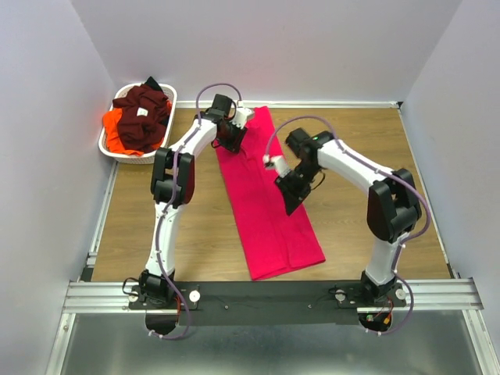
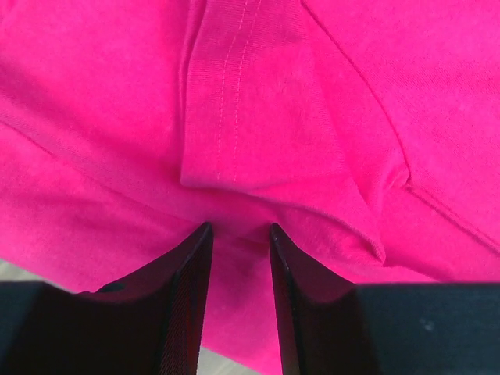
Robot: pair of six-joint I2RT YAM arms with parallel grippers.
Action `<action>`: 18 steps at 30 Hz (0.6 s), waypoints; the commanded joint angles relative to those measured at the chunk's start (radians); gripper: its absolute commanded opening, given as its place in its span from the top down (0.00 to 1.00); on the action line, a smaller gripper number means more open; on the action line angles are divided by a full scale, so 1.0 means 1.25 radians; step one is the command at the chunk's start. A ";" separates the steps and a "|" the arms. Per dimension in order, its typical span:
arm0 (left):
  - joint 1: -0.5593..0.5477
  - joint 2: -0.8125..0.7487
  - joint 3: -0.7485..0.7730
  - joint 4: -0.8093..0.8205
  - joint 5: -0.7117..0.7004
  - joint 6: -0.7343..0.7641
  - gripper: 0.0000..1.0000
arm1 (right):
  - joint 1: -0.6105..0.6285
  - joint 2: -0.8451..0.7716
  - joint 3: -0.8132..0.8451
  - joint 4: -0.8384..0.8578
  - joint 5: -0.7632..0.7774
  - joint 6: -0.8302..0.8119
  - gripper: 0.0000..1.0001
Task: Fold and stack the t-shirts
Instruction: Fold the tshirt
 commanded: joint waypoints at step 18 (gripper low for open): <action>-0.057 -0.069 0.269 0.201 -0.097 0.074 0.10 | -0.240 0.157 0.253 0.122 -0.091 0.161 0.65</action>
